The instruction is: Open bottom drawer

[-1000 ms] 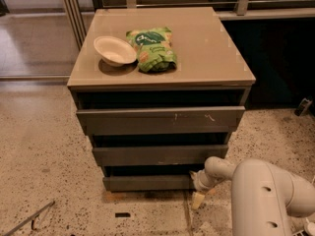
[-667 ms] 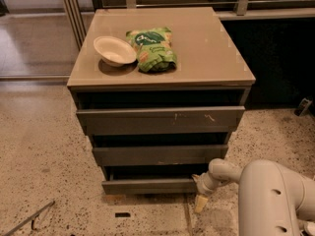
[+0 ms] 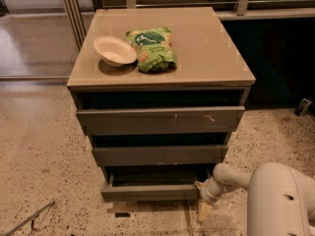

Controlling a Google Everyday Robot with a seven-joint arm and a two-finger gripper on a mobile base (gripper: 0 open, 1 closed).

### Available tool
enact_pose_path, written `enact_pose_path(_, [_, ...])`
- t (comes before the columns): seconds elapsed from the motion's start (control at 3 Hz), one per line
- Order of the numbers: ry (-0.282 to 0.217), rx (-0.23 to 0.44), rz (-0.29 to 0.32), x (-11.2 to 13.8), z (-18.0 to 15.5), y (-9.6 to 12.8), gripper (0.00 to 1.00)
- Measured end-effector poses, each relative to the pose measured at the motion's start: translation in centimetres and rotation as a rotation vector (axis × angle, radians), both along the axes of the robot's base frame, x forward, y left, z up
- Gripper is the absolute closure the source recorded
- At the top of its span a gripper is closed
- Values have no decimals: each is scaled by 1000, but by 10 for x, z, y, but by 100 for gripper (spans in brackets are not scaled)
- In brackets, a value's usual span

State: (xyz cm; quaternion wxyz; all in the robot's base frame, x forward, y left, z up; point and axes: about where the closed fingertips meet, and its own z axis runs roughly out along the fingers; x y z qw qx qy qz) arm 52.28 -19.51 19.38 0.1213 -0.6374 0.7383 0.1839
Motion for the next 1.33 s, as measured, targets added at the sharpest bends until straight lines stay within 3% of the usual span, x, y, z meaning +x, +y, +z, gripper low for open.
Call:
enact_pose_path(1.0, [193,8,11,-70,10,2,0])
enact_pose_path(1.33, [195,9,12,-71,10,3,0])
